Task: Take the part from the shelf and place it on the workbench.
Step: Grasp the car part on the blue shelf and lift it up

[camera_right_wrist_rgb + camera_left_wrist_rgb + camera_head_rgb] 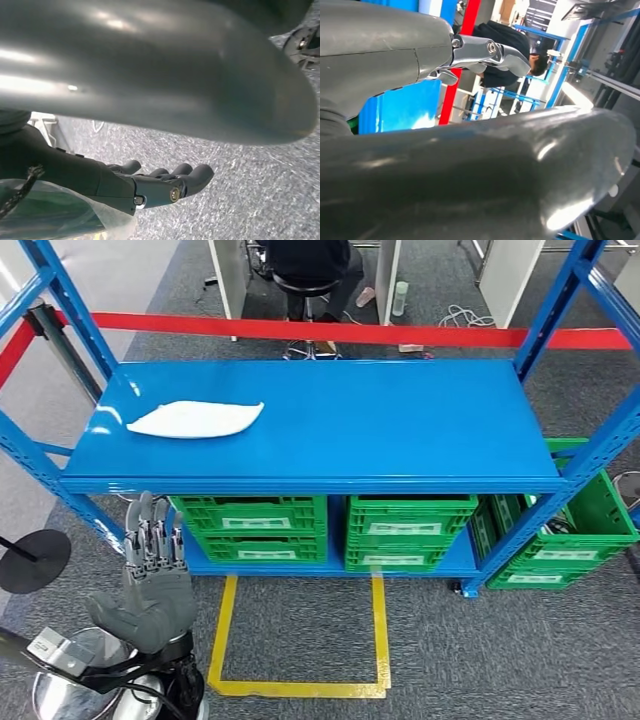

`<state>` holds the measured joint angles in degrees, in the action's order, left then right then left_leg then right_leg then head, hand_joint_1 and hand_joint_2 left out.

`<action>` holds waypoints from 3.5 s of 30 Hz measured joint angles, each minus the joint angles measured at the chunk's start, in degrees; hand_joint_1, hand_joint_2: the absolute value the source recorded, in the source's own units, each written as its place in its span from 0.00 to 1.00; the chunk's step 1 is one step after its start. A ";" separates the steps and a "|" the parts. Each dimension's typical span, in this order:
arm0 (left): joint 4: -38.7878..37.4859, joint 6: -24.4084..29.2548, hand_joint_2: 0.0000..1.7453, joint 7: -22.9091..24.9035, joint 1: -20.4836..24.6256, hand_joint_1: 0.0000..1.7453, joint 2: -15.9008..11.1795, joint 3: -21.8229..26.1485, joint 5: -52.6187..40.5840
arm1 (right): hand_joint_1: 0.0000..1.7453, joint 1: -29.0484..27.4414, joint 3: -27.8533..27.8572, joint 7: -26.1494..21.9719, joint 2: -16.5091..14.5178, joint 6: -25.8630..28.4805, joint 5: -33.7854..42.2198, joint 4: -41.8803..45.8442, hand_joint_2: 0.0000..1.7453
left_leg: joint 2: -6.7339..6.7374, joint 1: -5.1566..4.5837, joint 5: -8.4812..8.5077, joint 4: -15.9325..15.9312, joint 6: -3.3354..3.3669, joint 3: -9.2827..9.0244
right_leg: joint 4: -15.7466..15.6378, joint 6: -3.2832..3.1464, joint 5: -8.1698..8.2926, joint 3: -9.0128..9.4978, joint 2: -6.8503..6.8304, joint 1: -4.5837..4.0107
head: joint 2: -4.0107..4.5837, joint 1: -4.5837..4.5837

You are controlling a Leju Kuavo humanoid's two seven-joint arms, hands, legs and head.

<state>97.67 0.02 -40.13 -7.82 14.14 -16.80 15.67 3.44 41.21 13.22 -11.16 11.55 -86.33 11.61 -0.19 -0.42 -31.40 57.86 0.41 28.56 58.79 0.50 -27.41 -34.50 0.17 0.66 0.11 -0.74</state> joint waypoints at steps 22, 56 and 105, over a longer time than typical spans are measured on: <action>0.03 0.69 0.00 0.04 0.15 0.00 0.01 -0.27 -0.05 | 0.00 0.05 0.25 -0.04 0.08 -0.05 0.13 0.00 0.00 | 0.17 0.49 3.75 -0.16 1.46 3.28 | 14.76 2.01 -7.65 -5.77 -0.12 0.11 | 0.02 0.13; 0.64 0.13 0.00 0.13 0.17 0.00 0.11 -0.01 0.09 | 0.00 0.13 0.41 -0.17 0.15 0.33 -0.22 0.03 0.00 | 0.08 0.55 5.09 -0.60 1.48 3.98 | 11.75 2.23 -6.31 -3.75 -0.16 0.26 | 0.02 0.15; 0.64 -1.12 0.00 0.13 0.06 0.00 -0.05 0.07 0.91 | 0.00 0.18 0.45 -0.61 0.41 -0.52 -1.04 0.02 0.00 | 0.07 0.55 4.23 3.68 -0.54 5.43 | -0.48 -0.36 -1.92 3.10 0.19 0.27 | 0.02 0.26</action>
<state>98.31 -1.10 -40.00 -7.76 14.09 -16.73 16.58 3.61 41.66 12.61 -10.75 11.03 -87.37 11.63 -0.12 0.13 -27.17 61.54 -0.12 33.99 58.31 0.14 -29.33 -31.40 0.36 0.93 0.13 -0.48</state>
